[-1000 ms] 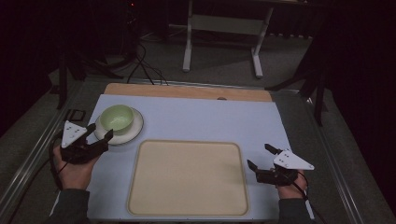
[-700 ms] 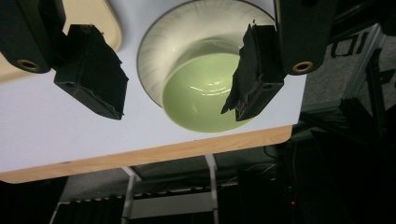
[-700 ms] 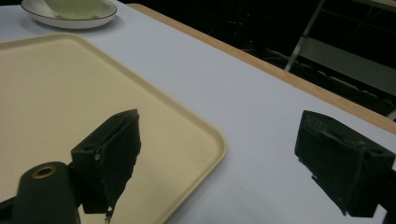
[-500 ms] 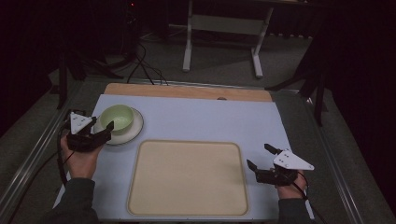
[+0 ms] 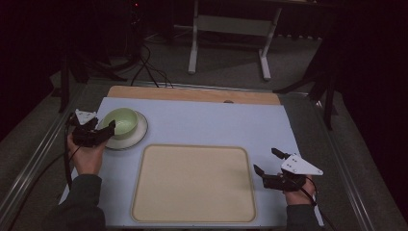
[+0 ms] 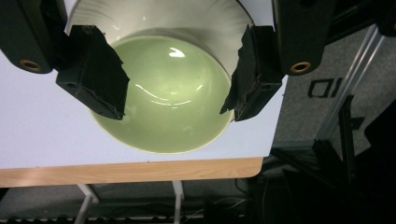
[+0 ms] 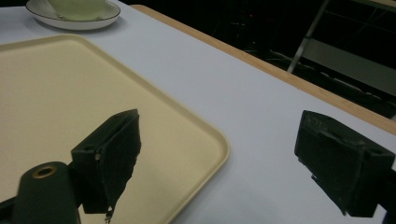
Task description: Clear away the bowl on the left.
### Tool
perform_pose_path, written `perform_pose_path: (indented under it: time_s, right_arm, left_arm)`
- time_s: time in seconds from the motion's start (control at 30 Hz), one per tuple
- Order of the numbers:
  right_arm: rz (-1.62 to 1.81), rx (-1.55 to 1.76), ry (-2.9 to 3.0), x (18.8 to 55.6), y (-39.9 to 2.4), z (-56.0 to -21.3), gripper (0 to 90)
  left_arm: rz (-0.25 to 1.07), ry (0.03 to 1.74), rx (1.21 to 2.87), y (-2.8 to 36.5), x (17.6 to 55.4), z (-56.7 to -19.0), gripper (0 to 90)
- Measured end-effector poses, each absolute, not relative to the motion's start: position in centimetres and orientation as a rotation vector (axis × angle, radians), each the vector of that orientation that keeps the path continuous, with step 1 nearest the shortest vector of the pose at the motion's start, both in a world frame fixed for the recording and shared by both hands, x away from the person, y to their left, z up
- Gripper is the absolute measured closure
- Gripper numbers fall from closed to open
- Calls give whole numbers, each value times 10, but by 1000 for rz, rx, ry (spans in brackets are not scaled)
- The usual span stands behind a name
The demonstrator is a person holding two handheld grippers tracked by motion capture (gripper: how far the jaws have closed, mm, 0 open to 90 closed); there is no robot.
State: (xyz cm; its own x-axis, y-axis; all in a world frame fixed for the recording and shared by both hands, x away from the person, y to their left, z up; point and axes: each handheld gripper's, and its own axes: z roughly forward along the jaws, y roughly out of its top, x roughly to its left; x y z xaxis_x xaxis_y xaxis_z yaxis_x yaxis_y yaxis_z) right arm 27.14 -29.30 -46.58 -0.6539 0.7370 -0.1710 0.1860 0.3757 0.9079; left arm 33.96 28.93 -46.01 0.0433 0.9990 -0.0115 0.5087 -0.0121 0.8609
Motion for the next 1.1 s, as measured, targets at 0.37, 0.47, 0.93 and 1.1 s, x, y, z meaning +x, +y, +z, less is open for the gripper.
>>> perform_pose_path:
  time_s: [0.37,0.47,0.93,1.1]
  right_arm:
    - [1267,797,2064,272,-294,-466,138]
    - [1268,798,2065,272,-293,-466,138]
    - [1273,802,2057,272,-294,-465,138]
    - [1276,804,2054,271,-295,-465,138]
  left_arm:
    - [846,1642,1627,299,356,-472,371]
    - [832,1669,1632,301,360,-475,388]
    - [754,1825,1629,302,375,-492,517]
    - [688,1866,1617,297,380,-496,589]
